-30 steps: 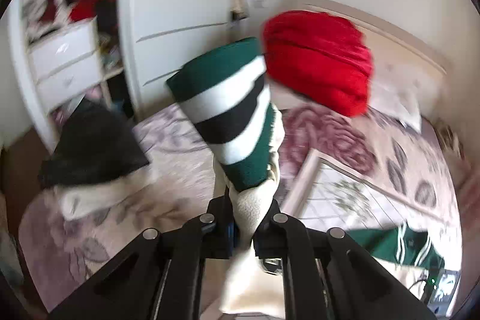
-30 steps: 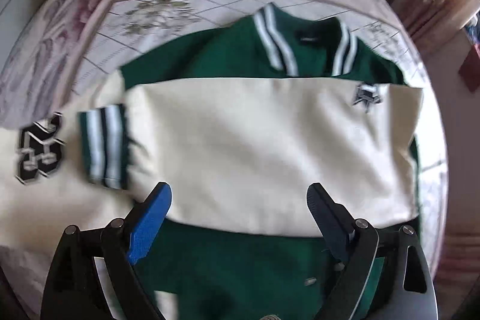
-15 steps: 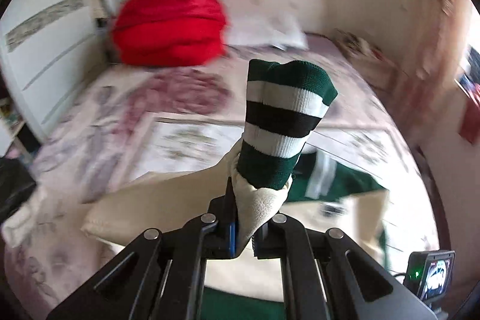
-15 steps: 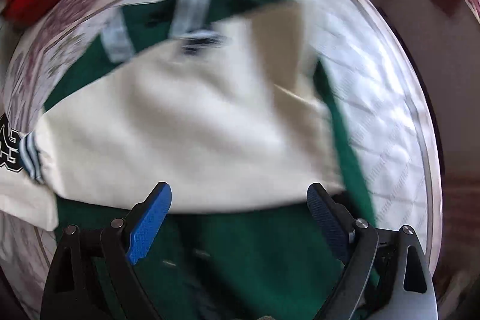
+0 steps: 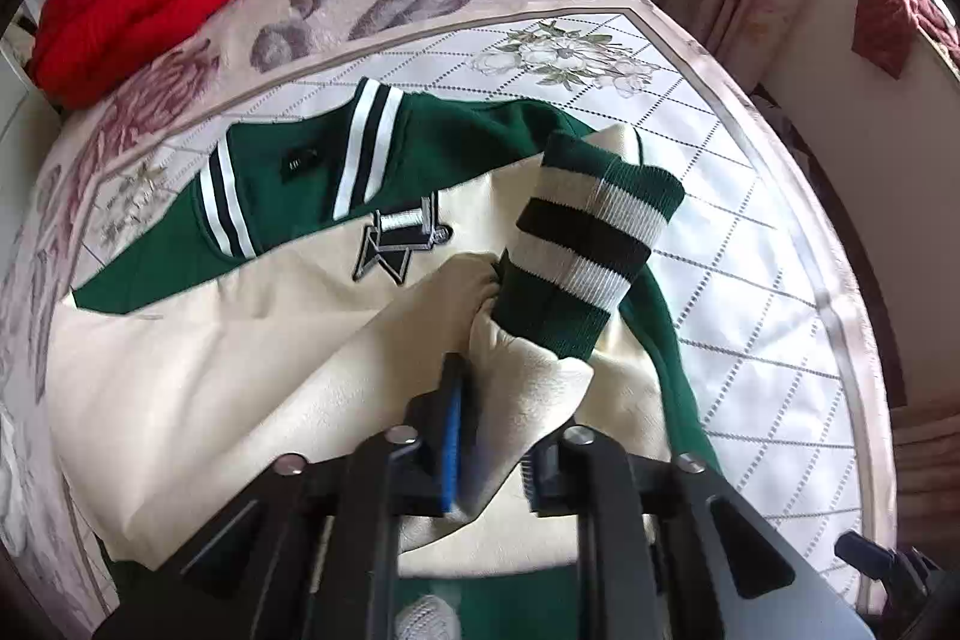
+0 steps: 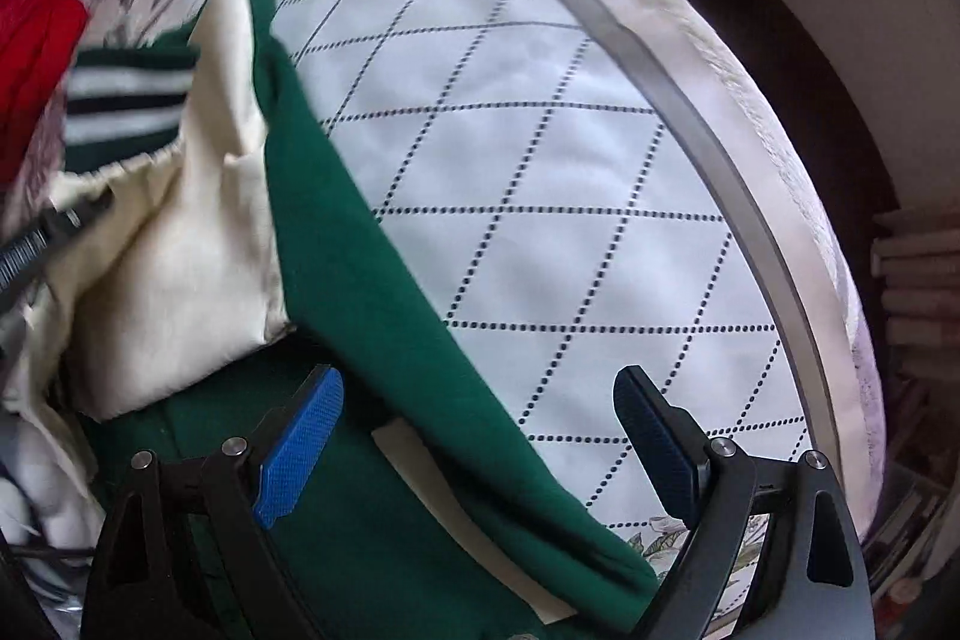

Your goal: Fold large clothes

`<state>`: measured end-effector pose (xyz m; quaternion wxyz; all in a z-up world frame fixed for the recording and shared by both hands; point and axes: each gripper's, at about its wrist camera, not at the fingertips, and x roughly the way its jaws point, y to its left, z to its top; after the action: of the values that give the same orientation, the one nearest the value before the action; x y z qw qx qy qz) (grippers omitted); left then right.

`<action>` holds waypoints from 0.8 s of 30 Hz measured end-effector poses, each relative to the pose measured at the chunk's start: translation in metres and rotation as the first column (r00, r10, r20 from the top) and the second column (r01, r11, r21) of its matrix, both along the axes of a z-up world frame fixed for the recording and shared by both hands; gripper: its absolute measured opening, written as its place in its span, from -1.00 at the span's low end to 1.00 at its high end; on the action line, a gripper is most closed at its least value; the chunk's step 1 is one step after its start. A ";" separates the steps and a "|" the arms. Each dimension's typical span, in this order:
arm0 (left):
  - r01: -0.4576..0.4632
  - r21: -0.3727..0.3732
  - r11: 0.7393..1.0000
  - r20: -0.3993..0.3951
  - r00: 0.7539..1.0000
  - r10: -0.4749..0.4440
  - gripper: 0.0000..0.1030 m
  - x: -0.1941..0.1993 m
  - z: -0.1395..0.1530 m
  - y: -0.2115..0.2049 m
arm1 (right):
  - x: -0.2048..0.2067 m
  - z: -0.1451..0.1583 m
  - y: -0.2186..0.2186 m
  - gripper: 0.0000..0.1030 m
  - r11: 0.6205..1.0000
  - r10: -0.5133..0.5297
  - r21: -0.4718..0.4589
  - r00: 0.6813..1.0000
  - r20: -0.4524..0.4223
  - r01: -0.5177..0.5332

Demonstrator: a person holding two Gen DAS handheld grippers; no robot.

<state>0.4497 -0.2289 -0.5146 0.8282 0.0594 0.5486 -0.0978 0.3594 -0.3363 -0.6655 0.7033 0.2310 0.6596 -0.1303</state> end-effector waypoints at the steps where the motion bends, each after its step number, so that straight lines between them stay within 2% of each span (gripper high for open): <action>1: -0.011 -0.010 1.000 -0.011 1.000 0.010 -0.20 -0.001 0.004 0.001 | -0.003 0.001 -0.006 0.81 1.000 -0.017 0.021 1.000 0.013 0.017; 2: -0.034 -0.010 0.999 -0.028 0.999 0.034 0.07 -0.001 0.007 0.008 | -0.005 0.002 -0.012 0.81 0.998 -0.034 0.044 0.999 0.023 0.033; 3: -0.059 -0.010 0.998 -0.036 0.998 0.058 0.57 0.000 0.009 0.015 | -0.006 0.003 -0.015 0.81 0.997 -0.049 0.063 0.998 0.031 0.047; 4: -0.087 -0.032 0.996 -0.047 0.995 0.085 0.82 0.000 0.014 0.026 | -0.008 0.005 -0.021 0.81 0.992 -0.081 0.104 0.996 0.048 0.076; 5: -0.123 -0.083 0.989 -0.060 0.991 0.118 0.83 -0.002 0.020 0.040 | -0.007 0.007 -0.024 0.81 0.987 -0.101 0.131 0.993 0.057 0.093; 7: -0.194 -0.132 0.972 -0.082 0.979 0.184 0.83 -0.009 0.029 0.065 | -0.007 0.011 -0.027 0.81 0.972 -0.147 0.195 0.986 0.080 0.129; 10: -0.276 -0.129 0.952 -0.083 0.960 0.267 0.83 -0.022 0.040 0.102 | 0.009 0.019 -0.024 0.81 0.948 -0.199 0.275 0.973 0.115 0.162; 13: -0.373 -0.056 0.926 -0.043 0.927 0.371 0.83 -0.026 0.043 0.148 | 0.031 0.025 -0.013 0.81 0.929 -0.213 0.338 0.964 0.163 0.148; 16: -0.467 0.055 0.882 -0.012 0.883 0.469 0.83 -0.016 0.028 0.193 | 0.071 0.018 0.012 0.81 0.935 -0.121 0.350 0.975 0.184 0.050; 18: -0.544 0.133 0.828 0.001 0.836 0.549 0.83 -0.005 0.008 0.231 | 0.097 0.004 0.034 0.81 0.937 -0.063 0.350 0.983 0.172 -0.001; 20: -0.590 0.178 0.787 0.004 0.801 0.599 0.83 0.006 -0.010 0.258 | 0.121 -0.019 0.062 0.76 0.925 0.024 0.372 0.990 0.140 -0.075; 21: -0.604 0.192 0.774 0.004 0.789 0.614 0.83 0.012 -0.019 0.268 | 0.129 -0.027 0.074 0.39 0.920 0.069 0.374 0.989 0.127 -0.112; 22: -0.609 0.197 0.768 -0.009 0.783 0.622 0.86 0.019 -0.030 0.278 | 0.133 -0.031 0.083 0.01 0.931 0.108 0.336 0.987 0.117 -0.142; 23: -0.608 0.194 0.770 -0.024 0.781 0.624 0.88 0.022 -0.036 0.282 | 0.137 -0.031 0.094 -0.61 0.952 0.146 0.254 0.982 0.117 -0.172; 24: -0.608 0.186 0.772 -0.043 0.780 0.624 0.88 0.026 -0.041 0.286 | 0.139 -0.029 0.099 -0.69 0.961 0.157 0.209 0.980 0.122 -0.180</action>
<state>0.4752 0.0566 -0.5552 0.7777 -0.0617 0.5853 0.2209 0.4983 -0.2371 -0.6946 0.7156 0.2565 0.6495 0.0157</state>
